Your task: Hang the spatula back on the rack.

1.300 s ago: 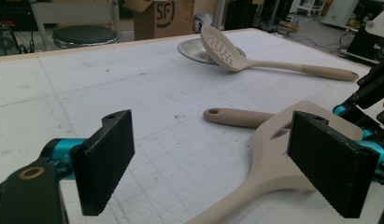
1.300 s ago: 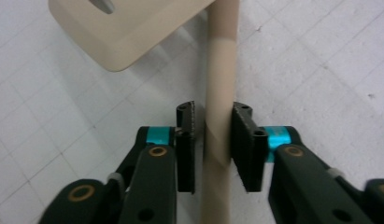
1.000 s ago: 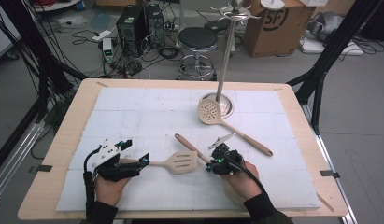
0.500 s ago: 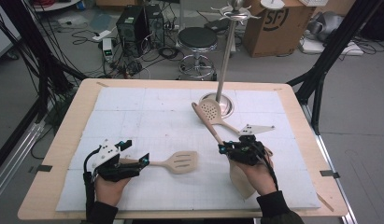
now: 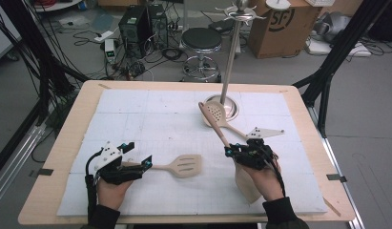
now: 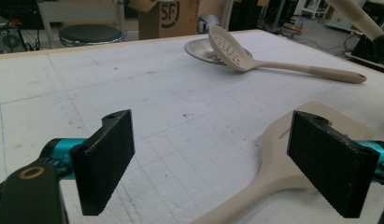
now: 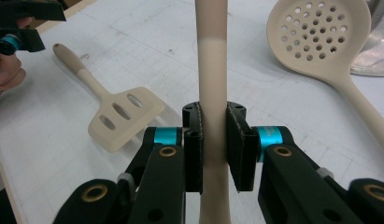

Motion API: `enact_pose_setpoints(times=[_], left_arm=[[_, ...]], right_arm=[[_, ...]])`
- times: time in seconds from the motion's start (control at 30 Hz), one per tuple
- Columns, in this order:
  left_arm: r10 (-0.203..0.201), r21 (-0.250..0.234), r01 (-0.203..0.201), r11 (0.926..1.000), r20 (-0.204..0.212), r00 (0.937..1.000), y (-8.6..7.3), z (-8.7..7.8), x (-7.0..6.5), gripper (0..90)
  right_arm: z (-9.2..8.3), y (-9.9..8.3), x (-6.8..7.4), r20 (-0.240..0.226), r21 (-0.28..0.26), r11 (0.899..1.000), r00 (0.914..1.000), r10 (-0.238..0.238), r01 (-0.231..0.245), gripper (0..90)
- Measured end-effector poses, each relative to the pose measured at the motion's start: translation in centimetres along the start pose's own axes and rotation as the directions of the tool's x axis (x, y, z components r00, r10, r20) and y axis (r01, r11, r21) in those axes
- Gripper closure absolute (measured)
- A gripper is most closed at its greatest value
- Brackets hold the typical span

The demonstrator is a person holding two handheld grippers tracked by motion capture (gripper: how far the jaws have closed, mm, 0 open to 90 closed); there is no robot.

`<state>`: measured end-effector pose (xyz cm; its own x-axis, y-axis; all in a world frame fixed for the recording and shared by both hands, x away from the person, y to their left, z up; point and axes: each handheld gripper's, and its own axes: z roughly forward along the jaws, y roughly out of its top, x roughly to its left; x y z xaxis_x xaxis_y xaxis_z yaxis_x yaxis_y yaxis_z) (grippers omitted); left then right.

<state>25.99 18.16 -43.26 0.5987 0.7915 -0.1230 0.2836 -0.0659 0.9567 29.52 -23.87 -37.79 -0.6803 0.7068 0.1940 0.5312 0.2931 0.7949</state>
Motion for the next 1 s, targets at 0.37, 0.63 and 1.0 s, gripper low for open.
enact_pose_setpoints(times=[0.37, 0.63, 1.0], left_arm=[[0.004, -0.004, -0.004, 1.0, 0.006, 1.0, 0.1, 0.2, -0.3, 15.6], [0.016, -0.003, -0.015, 0.9999, 0.024, 0.9996, -0.1, 0.0, -0.3, 15.6], [0.0, -0.018, 0.0, 0.9998, 0.006, 1.0, -0.1, -0.8, 0.1, 15.6]], right_arm=[[-0.6, 0.5, 0.0, -0.005, -0.036, 0.999, 0.9994, 0.036, -0.036, 78.8], [-1.6, 1.1, -1.1, 0.002, -0.17, 0.981, 0.9959, 0.091, -0.089, 78.8], [-3.0, 3.1, -2.4, 0.017, -0.317, 0.945, 0.9963, 0.085, -0.075, 78.8]])
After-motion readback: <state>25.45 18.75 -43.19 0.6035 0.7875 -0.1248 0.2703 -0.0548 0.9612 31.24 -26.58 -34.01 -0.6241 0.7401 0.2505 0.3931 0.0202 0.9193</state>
